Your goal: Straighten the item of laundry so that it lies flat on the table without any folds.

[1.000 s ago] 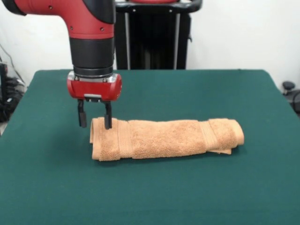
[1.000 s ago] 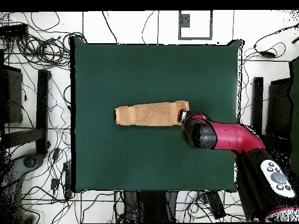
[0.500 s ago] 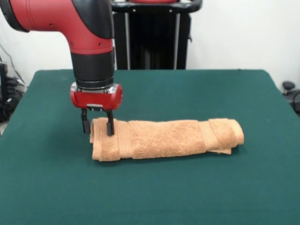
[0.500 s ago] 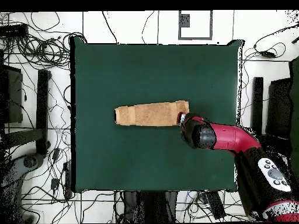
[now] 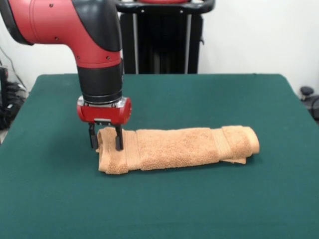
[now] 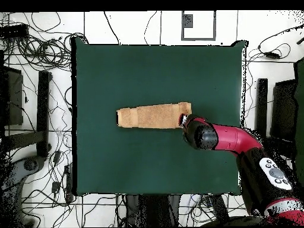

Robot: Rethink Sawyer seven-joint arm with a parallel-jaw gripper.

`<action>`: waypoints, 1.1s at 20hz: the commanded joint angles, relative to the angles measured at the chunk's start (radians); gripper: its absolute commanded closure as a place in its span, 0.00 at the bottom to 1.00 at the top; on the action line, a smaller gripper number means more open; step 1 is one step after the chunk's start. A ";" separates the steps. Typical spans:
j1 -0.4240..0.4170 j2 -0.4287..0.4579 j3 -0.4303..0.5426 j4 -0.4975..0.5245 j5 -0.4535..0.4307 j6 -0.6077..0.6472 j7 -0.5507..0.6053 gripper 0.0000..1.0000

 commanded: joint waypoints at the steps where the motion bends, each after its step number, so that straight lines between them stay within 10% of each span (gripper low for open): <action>1: 0.031 0.075 0.096 -0.061 -0.039 0.030 -0.066 0.00; 22: 0.069 0.012 0.066 -0.023 -0.021 0.042 -0.016 0.00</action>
